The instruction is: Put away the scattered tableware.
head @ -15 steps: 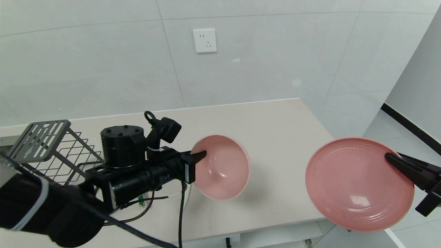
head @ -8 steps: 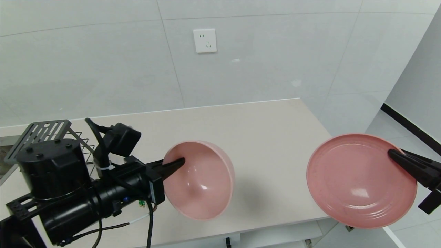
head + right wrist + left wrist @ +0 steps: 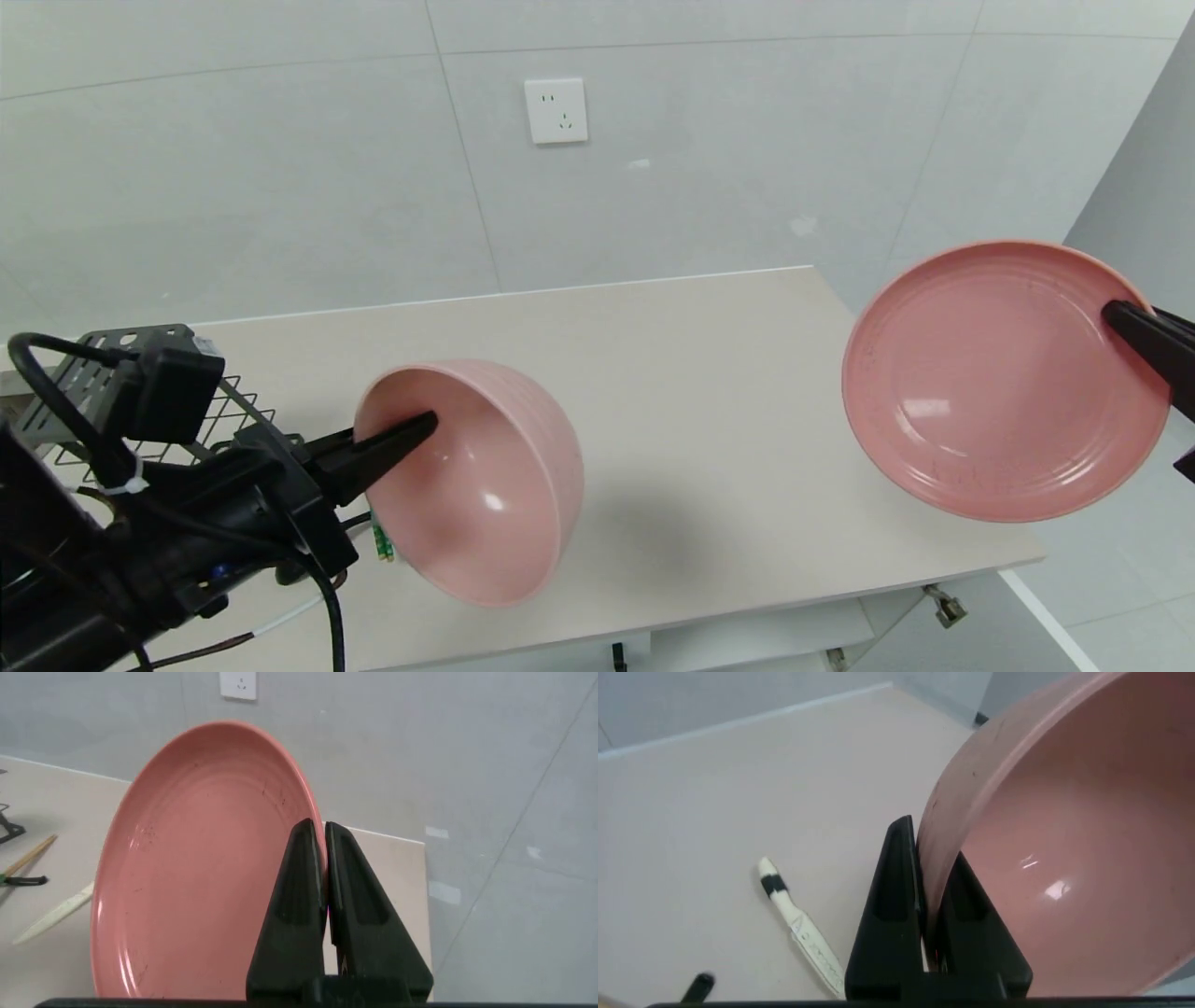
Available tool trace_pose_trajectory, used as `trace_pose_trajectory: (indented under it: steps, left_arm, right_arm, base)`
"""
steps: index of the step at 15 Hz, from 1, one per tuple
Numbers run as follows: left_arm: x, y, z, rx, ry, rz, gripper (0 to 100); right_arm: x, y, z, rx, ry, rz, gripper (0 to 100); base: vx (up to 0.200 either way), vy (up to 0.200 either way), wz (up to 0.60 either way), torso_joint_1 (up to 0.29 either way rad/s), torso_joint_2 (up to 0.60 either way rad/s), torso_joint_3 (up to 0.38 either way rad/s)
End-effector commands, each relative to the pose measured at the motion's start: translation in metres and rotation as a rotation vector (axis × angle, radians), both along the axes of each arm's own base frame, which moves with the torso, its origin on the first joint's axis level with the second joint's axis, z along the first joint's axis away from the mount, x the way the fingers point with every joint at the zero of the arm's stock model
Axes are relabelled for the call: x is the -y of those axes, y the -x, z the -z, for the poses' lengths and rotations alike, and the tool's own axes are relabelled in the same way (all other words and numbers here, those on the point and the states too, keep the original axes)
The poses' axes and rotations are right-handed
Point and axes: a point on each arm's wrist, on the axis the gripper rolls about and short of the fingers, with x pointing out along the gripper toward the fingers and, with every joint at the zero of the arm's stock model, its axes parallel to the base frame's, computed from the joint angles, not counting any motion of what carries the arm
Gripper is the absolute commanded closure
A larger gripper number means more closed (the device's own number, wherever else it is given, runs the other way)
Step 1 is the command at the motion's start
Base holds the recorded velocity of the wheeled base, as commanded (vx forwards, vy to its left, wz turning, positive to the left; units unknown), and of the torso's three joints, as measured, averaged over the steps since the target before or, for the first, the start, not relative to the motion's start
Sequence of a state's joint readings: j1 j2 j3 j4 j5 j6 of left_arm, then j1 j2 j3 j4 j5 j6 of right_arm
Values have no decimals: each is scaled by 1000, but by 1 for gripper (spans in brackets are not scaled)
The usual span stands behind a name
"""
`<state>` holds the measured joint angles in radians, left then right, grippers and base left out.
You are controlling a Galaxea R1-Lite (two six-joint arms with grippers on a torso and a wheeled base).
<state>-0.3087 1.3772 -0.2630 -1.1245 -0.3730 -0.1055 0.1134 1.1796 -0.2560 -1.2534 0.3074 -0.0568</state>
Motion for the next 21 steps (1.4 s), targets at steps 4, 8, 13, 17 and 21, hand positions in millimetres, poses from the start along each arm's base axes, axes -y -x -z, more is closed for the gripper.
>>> trace_pose_trajectory:
  steps: [4, 8, 13, 17, 21]
  left_arm:
    - [0, -4, -4, 17, 25, 0, 100]
    - [1, 1, -6, 53, 60, 14, 100]
    - [8, -6, -7, 196, 64, -65, 100]
    - [33, -14, -2, 203, 65, -362, 100]
    - [47, -21, 12, 193, 11, -345, 100]
  right_arm:
    - [-17, -5, 3, 9, -22, -55, 100]
    - [-17, -9, 13, -40, -41, -10, 100]
    - [-19, -16, 17, -62, -29, -6, 100]
    - [-20, -20, 13, -33, -33, -10, 100]
    - [-26, -43, 24, 4, -29, -7, 100]
  base:
    - [0, 0, 0, 0, 0, 0]
    - [0, 0, 0, 0, 0, 0]
    - [0, 0, 0, 0, 0, 0]
    - [0, 0, 0, 0, 0, 0]
    - [0, 0, 0, 0, 0, 0]
